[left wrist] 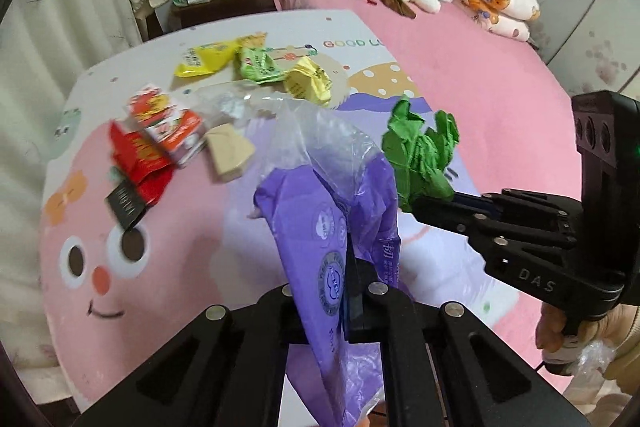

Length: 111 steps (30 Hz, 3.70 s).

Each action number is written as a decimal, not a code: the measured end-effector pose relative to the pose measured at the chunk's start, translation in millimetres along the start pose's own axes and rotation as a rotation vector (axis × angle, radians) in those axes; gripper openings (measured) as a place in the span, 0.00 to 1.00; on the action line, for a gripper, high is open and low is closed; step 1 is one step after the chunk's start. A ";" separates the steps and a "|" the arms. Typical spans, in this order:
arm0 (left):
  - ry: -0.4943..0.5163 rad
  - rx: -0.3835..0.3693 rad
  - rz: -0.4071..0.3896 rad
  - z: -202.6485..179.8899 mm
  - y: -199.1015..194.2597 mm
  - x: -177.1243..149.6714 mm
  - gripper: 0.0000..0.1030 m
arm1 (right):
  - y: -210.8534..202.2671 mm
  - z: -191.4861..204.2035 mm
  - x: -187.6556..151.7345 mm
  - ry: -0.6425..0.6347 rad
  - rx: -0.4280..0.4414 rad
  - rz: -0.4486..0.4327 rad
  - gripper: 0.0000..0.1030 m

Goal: Collect trash
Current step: 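Grasp the green paper with the right tool while the left tool grasps the purple bag, then carry both items over the bin and open both tools to drop them, then raise both open tools back over the table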

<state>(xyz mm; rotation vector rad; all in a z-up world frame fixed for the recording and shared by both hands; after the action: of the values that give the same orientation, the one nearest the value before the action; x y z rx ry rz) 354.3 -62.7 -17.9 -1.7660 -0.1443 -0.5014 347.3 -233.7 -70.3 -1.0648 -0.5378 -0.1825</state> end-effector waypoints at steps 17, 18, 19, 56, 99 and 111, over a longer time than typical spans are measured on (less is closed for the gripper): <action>0.061 0.015 -0.046 68.3 -111.5 -226.8 0.04 | -32.8 165.6 -197.3 0.102 -0.076 -0.002 0.09; 0.059 0.012 -0.032 70.9 -110.1 -238.9 0.04 | -29.3 169.5 -208.0 0.107 -0.079 0.013 0.09; 0.054 0.008 -0.015 74.1 -108.9 -254.1 0.04 | -25.6 173.8 -219.0 0.114 -0.081 0.031 0.09; -0.036 0.085 0.283 93.3 274.6 -461.4 0.66 | 298.4 -6.4 -463.6 0.379 -0.147 0.371 0.30; -0.094 0.085 -0.154 109.9 -208.2 -256.7 0.84 | -72.3 230.5 -206.4 0.100 -0.247 -0.031 0.52; -0.149 0.135 -0.213 143.0 -220.7 -201.1 0.81 | -75.0 241.5 -127.5 -0.043 -0.254 -0.106 0.52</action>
<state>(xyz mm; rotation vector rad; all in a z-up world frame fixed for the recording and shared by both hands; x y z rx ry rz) 131.3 164.2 73.5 -1.6631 -0.4644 -0.5003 128.6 -74.7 13.8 -1.2899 -0.6219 -0.3286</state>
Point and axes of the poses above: each gripper's, at about its wrist camera, not at the fingertips, and y roughly the way its jaws point, z to its left, x to its top, the point moved 4 cm from there along y, roughly the way its jaws point, and after that the axes turned 4 degrees about z, right-handed, at the moved point
